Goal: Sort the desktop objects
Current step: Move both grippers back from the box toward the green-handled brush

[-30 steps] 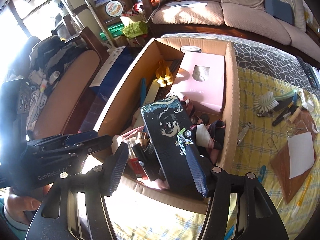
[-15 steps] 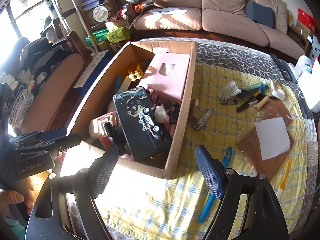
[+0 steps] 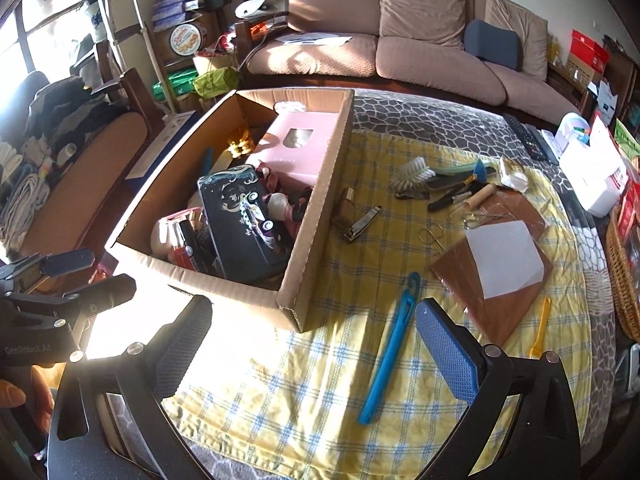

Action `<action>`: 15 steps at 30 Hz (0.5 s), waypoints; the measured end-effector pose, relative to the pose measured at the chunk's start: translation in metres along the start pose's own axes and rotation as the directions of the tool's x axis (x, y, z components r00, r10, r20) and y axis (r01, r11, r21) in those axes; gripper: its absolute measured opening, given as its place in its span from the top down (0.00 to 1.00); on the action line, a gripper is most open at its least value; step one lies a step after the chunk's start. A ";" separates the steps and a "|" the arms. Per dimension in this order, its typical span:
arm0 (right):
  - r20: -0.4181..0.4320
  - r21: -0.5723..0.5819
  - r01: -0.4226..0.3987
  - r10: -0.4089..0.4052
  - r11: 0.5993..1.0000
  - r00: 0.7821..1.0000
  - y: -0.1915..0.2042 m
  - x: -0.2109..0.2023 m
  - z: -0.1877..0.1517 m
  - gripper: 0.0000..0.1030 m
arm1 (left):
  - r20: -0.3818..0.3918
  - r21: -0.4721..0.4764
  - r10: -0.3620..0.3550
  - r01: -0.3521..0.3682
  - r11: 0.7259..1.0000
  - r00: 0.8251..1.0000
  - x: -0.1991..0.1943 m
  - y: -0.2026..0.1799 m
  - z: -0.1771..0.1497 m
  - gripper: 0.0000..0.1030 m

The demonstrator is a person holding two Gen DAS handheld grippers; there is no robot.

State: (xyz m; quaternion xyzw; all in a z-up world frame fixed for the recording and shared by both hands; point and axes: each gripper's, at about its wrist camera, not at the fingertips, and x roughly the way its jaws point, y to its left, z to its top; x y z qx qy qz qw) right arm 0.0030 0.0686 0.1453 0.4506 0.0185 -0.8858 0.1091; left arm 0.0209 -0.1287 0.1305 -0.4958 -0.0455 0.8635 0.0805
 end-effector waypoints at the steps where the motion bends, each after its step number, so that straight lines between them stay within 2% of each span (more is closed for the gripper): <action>1: 0.001 0.007 0.002 -0.002 1.000 1.000 -0.002 -0.001 -0.001 0.00 | 0.003 0.009 0.003 -0.003 1.000 1.000 -0.001 -0.003 -0.001 0.08; 6: 0.004 0.028 0.006 -0.006 1.000 1.000 -0.011 -0.005 -0.009 0.00 | 0.008 0.025 -0.010 0.010 1.000 1.000 -0.004 -0.017 -0.006 0.07; 8: 0.002 0.035 0.012 -0.012 0.999 1.000 -0.017 -0.006 -0.012 0.00 | 0.007 0.032 -0.015 0.014 0.999 1.000 -0.003 -0.024 -0.008 0.03; 15: -0.023 0.064 0.040 -0.039 0.997 0.999 -0.048 -0.008 -0.026 0.00 | -0.002 0.067 -0.036 0.036 0.997 0.999 0.003 -0.054 -0.014 0.03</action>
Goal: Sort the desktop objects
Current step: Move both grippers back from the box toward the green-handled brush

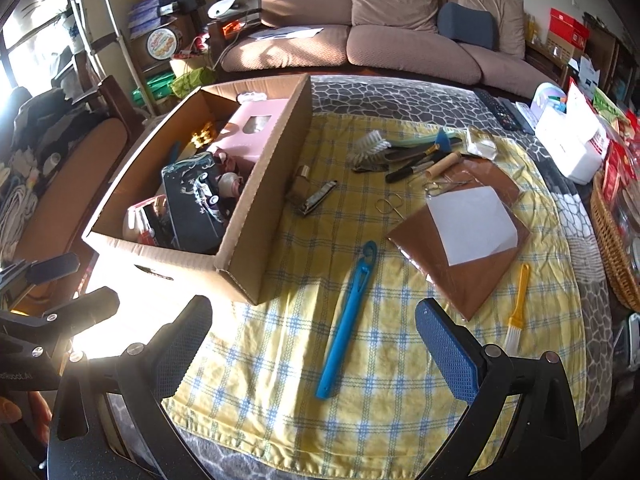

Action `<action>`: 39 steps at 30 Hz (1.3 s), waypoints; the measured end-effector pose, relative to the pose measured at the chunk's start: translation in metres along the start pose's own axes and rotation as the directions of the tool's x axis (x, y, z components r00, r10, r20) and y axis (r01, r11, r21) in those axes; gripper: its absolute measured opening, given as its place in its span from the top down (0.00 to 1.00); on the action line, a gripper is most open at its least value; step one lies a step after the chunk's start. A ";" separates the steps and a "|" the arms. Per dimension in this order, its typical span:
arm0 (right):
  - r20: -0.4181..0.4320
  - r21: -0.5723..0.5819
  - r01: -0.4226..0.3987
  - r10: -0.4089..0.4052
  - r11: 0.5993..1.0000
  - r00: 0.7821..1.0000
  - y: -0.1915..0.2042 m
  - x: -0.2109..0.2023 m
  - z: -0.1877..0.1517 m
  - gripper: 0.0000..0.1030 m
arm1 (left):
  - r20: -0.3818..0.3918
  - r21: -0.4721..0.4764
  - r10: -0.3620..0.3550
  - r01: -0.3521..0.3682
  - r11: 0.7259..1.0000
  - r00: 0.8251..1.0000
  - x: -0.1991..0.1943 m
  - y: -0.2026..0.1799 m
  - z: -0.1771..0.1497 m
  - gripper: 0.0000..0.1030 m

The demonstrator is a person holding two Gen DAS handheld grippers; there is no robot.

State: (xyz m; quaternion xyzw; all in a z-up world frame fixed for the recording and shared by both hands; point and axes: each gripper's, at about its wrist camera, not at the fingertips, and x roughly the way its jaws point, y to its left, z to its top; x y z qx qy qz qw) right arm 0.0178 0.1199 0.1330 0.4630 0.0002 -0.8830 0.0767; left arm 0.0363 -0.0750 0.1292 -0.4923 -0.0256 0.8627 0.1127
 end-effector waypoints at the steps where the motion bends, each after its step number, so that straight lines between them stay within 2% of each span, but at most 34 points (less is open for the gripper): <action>1: 0.002 0.005 0.007 -0.007 1.000 1.000 -0.006 -0.001 -0.001 0.00 | 0.001 0.006 -0.004 0.004 1.000 1.000 0.001 -0.005 0.000 0.03; 2: 0.004 0.013 0.013 -0.013 1.000 1.000 -0.012 -0.002 -0.002 0.00 | 0.003 0.012 -0.006 0.006 1.000 1.000 0.002 -0.011 0.000 0.00; 10: -0.018 0.091 0.040 -0.038 0.995 0.999 -0.070 -0.006 -0.010 0.00 | 0.027 0.052 -0.016 0.015 0.999 1.000 0.007 -0.050 0.007 0.00; 21: -0.025 0.151 0.064 -0.061 0.987 0.998 -0.131 -0.013 -0.019 0.00 | -0.013 0.122 -0.023 0.024 0.992 1.000 0.027 -0.097 0.016 0.00; 27: -0.025 0.168 0.065 -0.061 0.984 0.998 -0.156 -0.013 -0.011 0.00 | -0.016 0.141 -0.031 0.033 0.989 0.999 0.037 -0.116 0.037 0.00; 39: -0.036 0.171 0.053 -0.048 0.984 0.998 -0.192 0.007 0.019 0.00 | -0.032 0.191 0.030 -0.023 0.981 0.999 0.084 -0.137 0.093 0.00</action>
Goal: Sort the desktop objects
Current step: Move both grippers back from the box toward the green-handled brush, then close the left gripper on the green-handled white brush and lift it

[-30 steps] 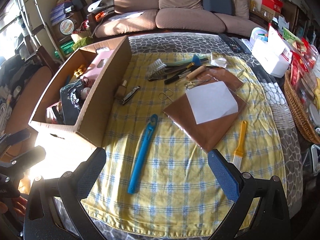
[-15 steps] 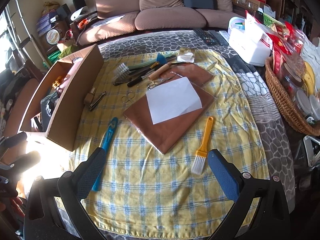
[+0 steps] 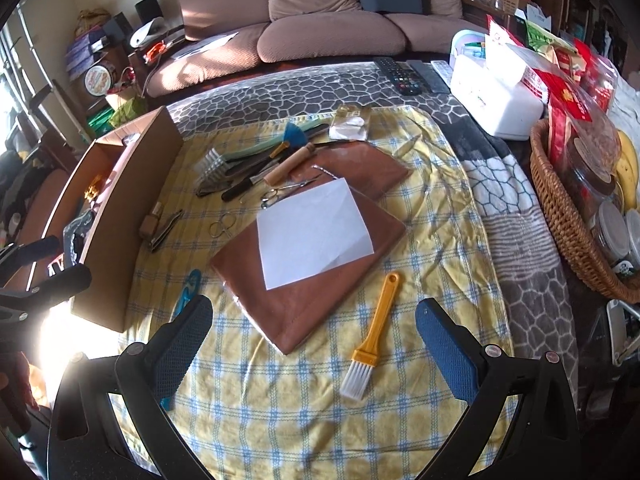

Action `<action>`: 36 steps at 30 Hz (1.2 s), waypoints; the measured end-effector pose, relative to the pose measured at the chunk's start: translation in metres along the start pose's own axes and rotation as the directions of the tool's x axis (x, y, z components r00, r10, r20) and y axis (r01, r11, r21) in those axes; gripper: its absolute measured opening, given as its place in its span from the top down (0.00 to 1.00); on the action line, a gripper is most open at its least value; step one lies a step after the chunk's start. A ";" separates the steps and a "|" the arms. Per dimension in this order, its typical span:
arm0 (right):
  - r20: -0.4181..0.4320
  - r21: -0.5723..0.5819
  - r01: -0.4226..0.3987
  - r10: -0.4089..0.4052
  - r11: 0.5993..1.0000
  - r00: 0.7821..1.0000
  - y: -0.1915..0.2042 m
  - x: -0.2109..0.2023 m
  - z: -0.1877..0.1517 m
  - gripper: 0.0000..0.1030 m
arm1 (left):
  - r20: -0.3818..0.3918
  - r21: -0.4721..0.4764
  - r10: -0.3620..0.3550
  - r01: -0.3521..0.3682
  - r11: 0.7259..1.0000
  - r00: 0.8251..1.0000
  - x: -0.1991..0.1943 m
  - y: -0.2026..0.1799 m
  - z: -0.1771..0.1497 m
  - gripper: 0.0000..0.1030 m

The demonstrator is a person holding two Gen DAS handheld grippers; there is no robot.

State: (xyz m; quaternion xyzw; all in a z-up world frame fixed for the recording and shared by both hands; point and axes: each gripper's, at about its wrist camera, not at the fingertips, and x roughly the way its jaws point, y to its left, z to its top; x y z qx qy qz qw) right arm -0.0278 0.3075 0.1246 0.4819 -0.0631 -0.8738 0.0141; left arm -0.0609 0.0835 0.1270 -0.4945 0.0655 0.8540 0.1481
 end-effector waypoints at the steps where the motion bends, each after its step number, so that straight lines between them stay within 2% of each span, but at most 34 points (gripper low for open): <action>1: -0.002 -0.001 -0.002 0.002 1.000 1.000 -0.001 0.002 0.003 0.00 | -0.004 0.003 0.007 -0.007 1.000 1.000 0.005 -0.001 0.004 0.00; 9: -0.020 0.006 -0.047 0.047 0.999 0.999 -0.005 0.023 0.030 0.00 | -0.026 0.071 0.056 -0.054 0.996 0.998 0.035 -0.010 0.036 0.00; 17: -0.039 0.041 -0.113 0.114 0.993 0.993 -0.012 0.050 0.061 0.00 | -0.047 0.165 0.115 -0.106 0.980 0.992 0.066 -0.012 0.078 0.00; 24: -0.051 0.041 -0.120 0.122 0.992 0.991 -0.016 0.075 0.082 0.00 | -0.120 0.179 0.096 -0.073 0.981 0.988 0.105 -0.007 0.105 0.02; 26: -0.054 0.043 -0.124 0.126 0.991 0.991 -0.017 0.081 0.087 0.01 | -0.148 0.180 0.096 -0.069 0.981 0.984 0.119 -0.005 0.111 0.09; 30: -0.061 0.050 -0.137 0.140 0.989 0.988 -0.021 0.093 0.093 0.01 | -0.204 0.189 0.116 -0.078 0.979 0.972 0.146 -0.003 0.118 0.15; 32: -0.063 0.054 -0.145 0.148 0.988 0.987 -0.022 0.098 0.096 0.01 | -0.220 0.204 0.134 -0.089 0.975 0.966 0.156 -0.004 0.120 0.22; 36: -0.067 0.052 -0.159 0.163 0.986 0.984 -0.023 0.106 0.098 0.01 | -0.246 0.223 0.146 -0.090 0.971 0.958 0.173 -0.007 0.126 0.30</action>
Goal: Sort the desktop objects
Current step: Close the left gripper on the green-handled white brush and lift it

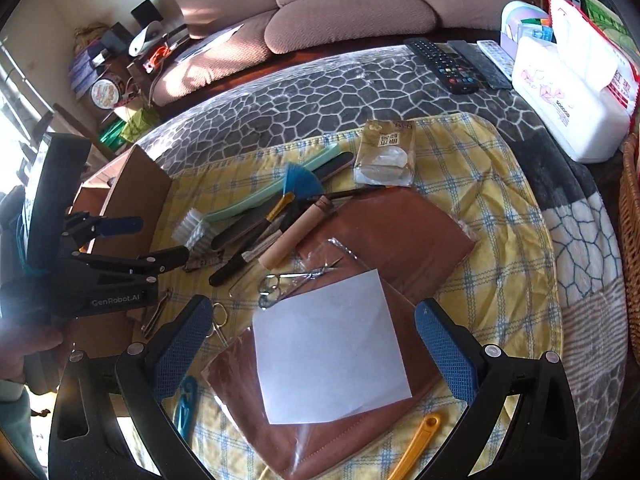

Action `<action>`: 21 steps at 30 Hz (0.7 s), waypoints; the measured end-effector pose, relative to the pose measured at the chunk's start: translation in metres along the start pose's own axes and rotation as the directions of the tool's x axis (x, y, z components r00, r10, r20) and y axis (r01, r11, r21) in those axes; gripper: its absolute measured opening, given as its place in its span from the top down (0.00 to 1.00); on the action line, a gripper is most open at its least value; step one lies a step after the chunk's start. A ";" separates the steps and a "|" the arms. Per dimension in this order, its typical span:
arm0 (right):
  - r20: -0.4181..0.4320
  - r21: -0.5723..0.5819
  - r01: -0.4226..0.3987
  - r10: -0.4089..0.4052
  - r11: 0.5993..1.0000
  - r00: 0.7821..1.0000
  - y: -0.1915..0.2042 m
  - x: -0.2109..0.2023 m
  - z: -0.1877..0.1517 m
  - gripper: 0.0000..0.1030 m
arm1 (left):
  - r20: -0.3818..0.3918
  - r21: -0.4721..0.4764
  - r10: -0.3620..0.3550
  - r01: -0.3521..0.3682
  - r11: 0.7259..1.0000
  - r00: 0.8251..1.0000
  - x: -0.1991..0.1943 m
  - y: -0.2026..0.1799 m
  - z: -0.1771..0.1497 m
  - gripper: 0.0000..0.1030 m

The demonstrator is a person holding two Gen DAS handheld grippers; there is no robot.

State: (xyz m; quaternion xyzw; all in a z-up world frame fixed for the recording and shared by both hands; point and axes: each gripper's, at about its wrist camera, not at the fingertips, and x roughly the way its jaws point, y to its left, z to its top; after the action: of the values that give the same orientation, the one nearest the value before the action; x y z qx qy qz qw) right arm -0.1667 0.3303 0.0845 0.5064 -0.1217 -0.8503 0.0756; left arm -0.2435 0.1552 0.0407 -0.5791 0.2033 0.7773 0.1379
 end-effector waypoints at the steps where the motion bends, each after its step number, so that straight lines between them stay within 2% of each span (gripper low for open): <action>1: -0.002 0.000 -0.001 0.001 1.000 1.000 0.000 0.001 0.000 0.01 | -0.005 0.005 0.001 -0.001 1.000 1.000 0.003 -0.001 0.003 0.30; 3: -0.003 0.002 -0.008 0.008 1.000 1.000 -0.001 0.003 0.000 0.01 | -0.011 0.024 0.014 -0.014 1.000 1.000 0.009 -0.005 0.007 0.32; 5: -0.005 0.002 -0.012 0.012 1.000 1.000 -0.002 0.005 -0.001 0.01 | -0.028 0.044 0.021 -0.020 0.999 0.999 0.015 -0.009 0.010 0.48; 8: -0.008 -0.002 -0.013 0.013 1.000 1.000 -0.002 0.007 -0.002 0.01 | -0.055 0.065 0.034 -0.031 0.997 0.998 0.026 -0.015 0.013 0.55; 11: -0.013 -0.008 -0.014 0.014 1.000 1.000 -0.002 0.008 -0.003 0.01 | -0.050 0.088 0.064 -0.059 0.994 0.997 0.033 -0.018 0.014 0.56; 14: -0.013 -0.008 -0.017 0.017 1.000 1.000 -0.003 0.010 -0.003 0.01 | -0.050 0.074 0.052 -0.048 0.996 0.997 0.035 -0.017 0.017 0.56; 15: -0.012 -0.008 -0.017 0.017 1.000 1.000 -0.003 0.010 -0.003 0.01 | -0.049 0.078 0.048 -0.045 0.996 0.998 0.035 -0.017 0.017 0.57; 16: -0.014 -0.008 -0.018 0.017 1.000 1.000 -0.003 0.010 -0.003 0.01 | -0.040 0.086 0.050 -0.047 0.995 0.998 0.034 -0.018 0.018 0.65; 21: -0.023 -0.009 -0.017 0.017 1.000 1.000 -0.001 0.010 -0.005 0.01 | -0.001 0.079 0.049 -0.049 0.996 0.999 0.019 -0.019 0.018 0.68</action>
State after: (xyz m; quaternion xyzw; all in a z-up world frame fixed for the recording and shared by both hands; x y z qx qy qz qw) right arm -0.1671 0.3282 0.0731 0.5145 -0.1214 -0.8444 0.0867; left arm -0.2558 0.1796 0.0239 -0.5692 0.2482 0.7709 0.1415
